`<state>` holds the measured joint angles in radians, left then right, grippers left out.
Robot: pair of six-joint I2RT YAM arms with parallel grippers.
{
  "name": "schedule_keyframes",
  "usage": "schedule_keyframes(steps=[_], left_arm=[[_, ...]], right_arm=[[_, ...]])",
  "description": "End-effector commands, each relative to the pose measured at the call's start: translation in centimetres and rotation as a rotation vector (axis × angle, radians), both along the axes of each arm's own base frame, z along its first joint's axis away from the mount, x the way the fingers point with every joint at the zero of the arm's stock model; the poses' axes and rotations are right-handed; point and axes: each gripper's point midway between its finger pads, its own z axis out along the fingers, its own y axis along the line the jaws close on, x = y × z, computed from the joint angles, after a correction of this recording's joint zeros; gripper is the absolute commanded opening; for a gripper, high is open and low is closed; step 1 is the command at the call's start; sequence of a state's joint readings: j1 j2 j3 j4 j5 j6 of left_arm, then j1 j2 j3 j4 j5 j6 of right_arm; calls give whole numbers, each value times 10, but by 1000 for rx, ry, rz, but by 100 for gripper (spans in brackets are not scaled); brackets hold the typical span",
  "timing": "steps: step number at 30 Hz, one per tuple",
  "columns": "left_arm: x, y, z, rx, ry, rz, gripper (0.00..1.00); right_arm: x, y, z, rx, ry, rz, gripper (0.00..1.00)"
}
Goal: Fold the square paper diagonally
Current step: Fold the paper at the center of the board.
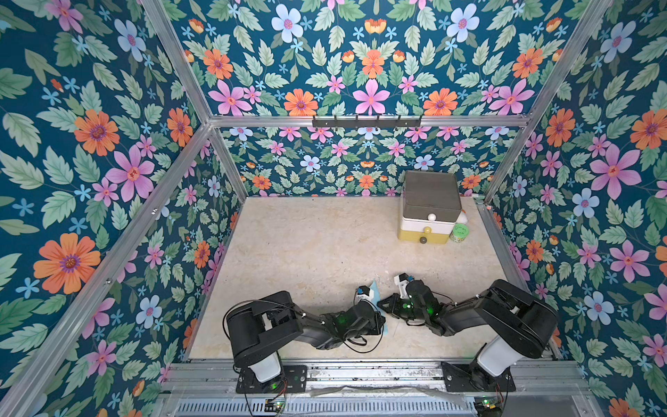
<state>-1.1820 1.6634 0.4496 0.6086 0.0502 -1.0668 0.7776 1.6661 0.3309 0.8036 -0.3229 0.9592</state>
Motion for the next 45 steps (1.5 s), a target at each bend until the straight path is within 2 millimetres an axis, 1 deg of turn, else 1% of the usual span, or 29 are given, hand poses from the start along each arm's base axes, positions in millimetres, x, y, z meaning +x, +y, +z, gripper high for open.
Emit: schedule_keyframes(steps=[1, 6, 9, 14, 18, 21, 24, 26, 28, 33, 36, 38, 41, 42, 43, 45], left_arm=[[-24, 45, -48, 252, 105, -33, 0], [-26, 44, -47, 254, 102, -43, 0], [-28, 44, -48, 262, 102, -54, 0], [-32, 44, -47, 264, 105, -65, 0], [-44, 45, -53, 283, 126, -108, 0], [-55, 49, -57, 292, 146, -123, 0], [-58, 53, -55, 285, 150, -125, 0], [-62, 53, -55, 279, 155, -140, 0], [-69, 48, -56, 266, 173, -174, 0], [-94, 54, -68, 270, 237, -231, 0], [-111, 67, -73, 282, 258, -238, 0], [-116, 78, -73, 272, 265, -212, 0], [-108, 83, -66, 243, 230, -157, 0], [-103, 82, -62, 248, 207, -148, 0], [-99, 77, -55, 246, 175, -152, 0], [-84, 68, -38, 269, 87, -147, 6]], right_arm=[[2, -19, -28, -97, 41, -35, 0], [15, -20, -39, -120, 49, -43, 0], [26, -21, -43, -124, 50, -48, 0], [45, -24, -53, -180, 59, -59, 0], [56, -28, -62, -217, 73, -63, 0], [57, -28, -67, -242, 77, -51, 0], [56, -31, -72, -262, 80, -51, 0], [55, -33, -76, -277, 89, -52, 0], [54, -35, -81, -291, 95, -54, 0], [52, -39, -84, -309, 97, -59, 0], [52, -40, -82, -308, 96, -62, 0], [54, -39, -81, -311, 93, -63, 0], [58, -36, -77, -310, 82, -60, 0], [62, -35, -72, -306, 71, -60, 0], [66, -31, -64, -300, 51, -55, 0], [76, -28, -41, -295, 2, -55, 0]])
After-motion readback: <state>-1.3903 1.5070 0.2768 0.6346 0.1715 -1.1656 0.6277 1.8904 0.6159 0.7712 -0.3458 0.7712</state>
